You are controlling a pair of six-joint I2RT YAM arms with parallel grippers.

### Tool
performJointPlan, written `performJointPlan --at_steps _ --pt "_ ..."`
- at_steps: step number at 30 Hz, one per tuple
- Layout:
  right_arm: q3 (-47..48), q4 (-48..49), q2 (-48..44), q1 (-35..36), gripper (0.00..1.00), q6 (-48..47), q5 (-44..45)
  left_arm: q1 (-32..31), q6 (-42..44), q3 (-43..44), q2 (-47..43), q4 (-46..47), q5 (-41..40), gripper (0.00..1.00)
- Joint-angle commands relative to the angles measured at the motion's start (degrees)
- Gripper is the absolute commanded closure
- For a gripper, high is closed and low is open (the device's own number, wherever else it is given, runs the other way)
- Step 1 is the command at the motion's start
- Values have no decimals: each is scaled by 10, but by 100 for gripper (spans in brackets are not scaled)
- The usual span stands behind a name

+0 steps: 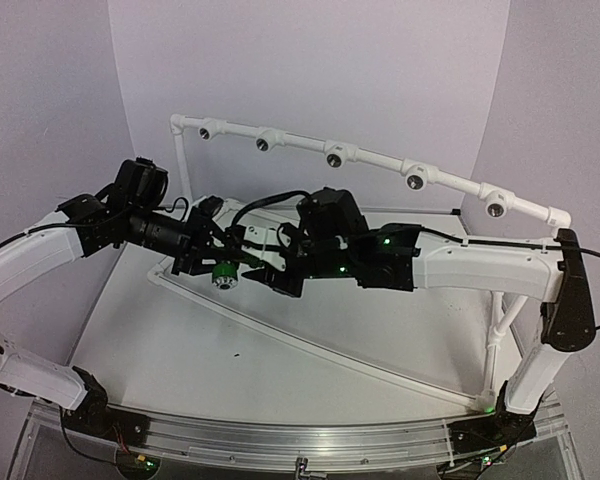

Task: Install the water faucets

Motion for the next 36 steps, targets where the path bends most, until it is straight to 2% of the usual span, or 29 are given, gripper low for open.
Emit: performJointPlan --at_steps 1,6,10,20,23,24,25,27,28,29,32,36 --pt "36 6 3 2 63 5 -17 -2 4 12 13 20 33 100" --pt "36 5 7 1 74 -8 -21 -2 0 12 14 27 37 100" --pt "26 -1 7 2 68 -22 -20 -2 -4 10 10 37 40 100" --pt "14 -5 -1 2 80 -24 -18 -2 -10 5 4 43 49 100" --pt "12 -7 -1 2 72 -26 -13 -2 -3 9 7 34 48 100" --pt "12 -8 -1 2 73 -26 -13 -2 -2 10 8 32 48 100" --pt "11 -8 -1 2 75 -27 -14 -2 0 11 10 31 48 100" --pt "13 -8 -2 1 93 -27 -18 -2 -1 10 11 32 48 99" --pt "14 -8 -2 2 98 -25 -20 -2 -2 10 12 31 45 97" --pt "15 -8 -2 2 100 -22 -19 -2 -2 10 13 29 41 91" --pt "22 -9 1 2 100 -12 -14 -2 -4 8 16 26 27 74" --pt "35 -8 6 2 100 -5 -9 -2 -8 7 25 29 21 66"
